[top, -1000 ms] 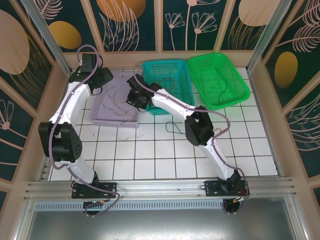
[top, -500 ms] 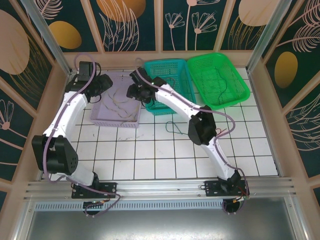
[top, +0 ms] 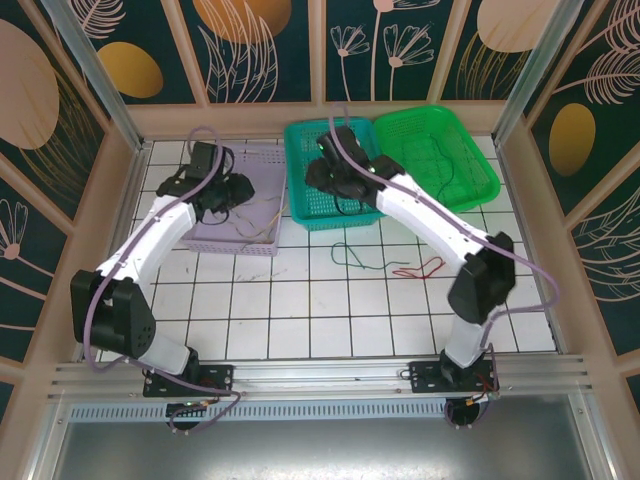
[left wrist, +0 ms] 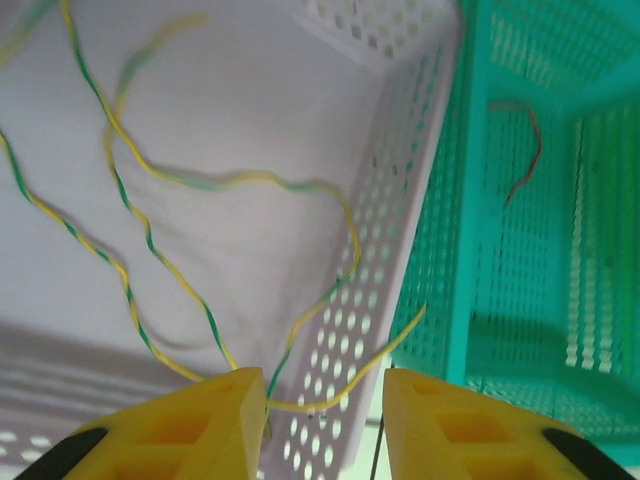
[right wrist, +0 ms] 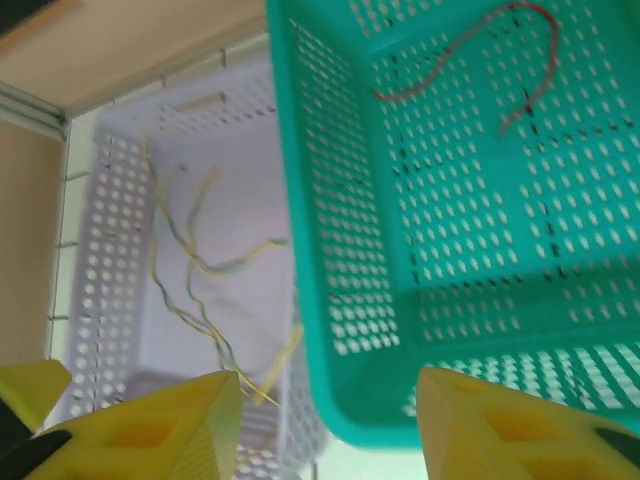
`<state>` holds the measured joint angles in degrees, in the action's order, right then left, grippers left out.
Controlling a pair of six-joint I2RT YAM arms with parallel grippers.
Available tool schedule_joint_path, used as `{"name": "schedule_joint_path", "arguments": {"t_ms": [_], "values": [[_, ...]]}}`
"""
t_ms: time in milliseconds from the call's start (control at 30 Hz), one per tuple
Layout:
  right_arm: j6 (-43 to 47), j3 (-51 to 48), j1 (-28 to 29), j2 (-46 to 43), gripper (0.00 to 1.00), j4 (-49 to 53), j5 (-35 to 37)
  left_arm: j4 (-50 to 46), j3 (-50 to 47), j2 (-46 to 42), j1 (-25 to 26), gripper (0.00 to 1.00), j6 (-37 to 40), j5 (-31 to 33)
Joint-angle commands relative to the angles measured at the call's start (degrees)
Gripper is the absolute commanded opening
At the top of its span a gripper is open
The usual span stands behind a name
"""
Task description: Untangle the cables
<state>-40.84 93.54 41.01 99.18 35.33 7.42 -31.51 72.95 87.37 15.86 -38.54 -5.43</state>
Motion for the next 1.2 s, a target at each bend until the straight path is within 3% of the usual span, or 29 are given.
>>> {"name": "schedule_joint_path", "arguments": {"t_ms": [0,167,333,500,867,1167], "values": [[-0.9,-12.4,-1.5,-7.6,0.47,-5.2,-1.4,-0.6,-2.5,2.2,1.8,0.37,5.4,-1.3],[-2.9,-24.3,-2.2,-15.9,0.47,-6.3,-2.4,1.1,-4.3,4.4,2.9,0.43,16.5,3.1],[-4.1,-27.1,-2.8,-18.8,0.47,-5.5,-2.0,3.7,-5.4,4.6,3.2,0.49,28.2,0.4],[-4.3,-26.3,-3.4,-18.5,0.47,-4.9,-1.6,4.8,-6.1,5.0,3.4,0.53,34.9,-3.1],[-4.6,-25.8,-3.7,-16.9,0.47,-4.7,-2.4,5.0,-5.5,8.2,3.5,0.47,43.3,-7.6],[-4.4,-25.4,-4.3,-15.9,0.46,-5.0,-3.1,6.6,-6.9,10.5,3.6,0.45,44.2,-4.9]]}}
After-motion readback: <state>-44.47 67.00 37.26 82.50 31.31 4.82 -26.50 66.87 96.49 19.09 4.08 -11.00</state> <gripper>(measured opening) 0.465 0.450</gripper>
